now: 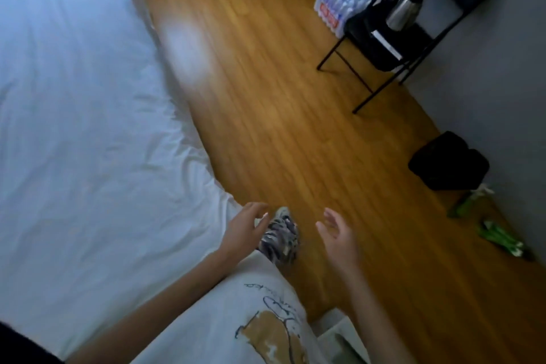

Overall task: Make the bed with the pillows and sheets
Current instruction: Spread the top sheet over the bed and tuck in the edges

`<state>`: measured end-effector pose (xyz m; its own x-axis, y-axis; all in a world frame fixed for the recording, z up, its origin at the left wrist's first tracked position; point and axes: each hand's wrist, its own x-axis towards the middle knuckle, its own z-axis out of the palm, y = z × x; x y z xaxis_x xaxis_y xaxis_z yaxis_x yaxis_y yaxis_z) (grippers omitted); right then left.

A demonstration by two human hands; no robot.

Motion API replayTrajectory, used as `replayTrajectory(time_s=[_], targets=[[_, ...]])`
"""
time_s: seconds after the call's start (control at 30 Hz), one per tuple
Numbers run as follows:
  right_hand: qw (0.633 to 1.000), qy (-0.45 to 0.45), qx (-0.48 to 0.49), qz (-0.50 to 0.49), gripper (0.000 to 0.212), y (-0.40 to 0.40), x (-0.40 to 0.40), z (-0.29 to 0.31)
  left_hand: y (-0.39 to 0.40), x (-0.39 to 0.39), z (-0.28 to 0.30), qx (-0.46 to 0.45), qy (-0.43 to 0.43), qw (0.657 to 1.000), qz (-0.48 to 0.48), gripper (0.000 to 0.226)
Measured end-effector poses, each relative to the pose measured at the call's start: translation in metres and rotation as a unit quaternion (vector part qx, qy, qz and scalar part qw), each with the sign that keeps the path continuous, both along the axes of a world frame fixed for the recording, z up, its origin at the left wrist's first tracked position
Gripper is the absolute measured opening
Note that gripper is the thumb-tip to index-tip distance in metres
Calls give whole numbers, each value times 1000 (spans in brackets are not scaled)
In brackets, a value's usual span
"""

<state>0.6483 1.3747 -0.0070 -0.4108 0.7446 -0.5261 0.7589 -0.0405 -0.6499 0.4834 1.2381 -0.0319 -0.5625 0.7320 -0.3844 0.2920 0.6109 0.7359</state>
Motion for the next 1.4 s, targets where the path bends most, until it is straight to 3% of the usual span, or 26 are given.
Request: replayTrajectory(time_s=[0.2, 0.33, 0.57, 0.8, 1.0, 1.17, 1.4], targets=[[1000, 4, 3, -22, 43, 144, -38, 3, 150, -55, 7, -14, -40, 999, 33, 33], [1000, 22, 4, -21, 43, 218, -66, 24, 224, -94, 33, -5, -17, 1000, 20, 32], [991, 12, -10, 131, 43, 367, -160, 26, 324, -163, 46, -29, -21, 997, 66, 33], [952, 19, 17, 305, 44, 530, -320, 34, 418, -250, 47, -51, -39, 963, 261, 34], [886, 11, 53, 461, 46, 629, -488, 52, 474, -343, 52, -30, -35, 917, 397, 34], [887, 11, 62, 457, 47, 663, -620, 36, 503, -451, 38, -44, -40, 892, 448, 32], [894, -19, 52, 445, 51, 674, -793, 31, 543, -660, 27, -31, -36, 915, 400, 29]])
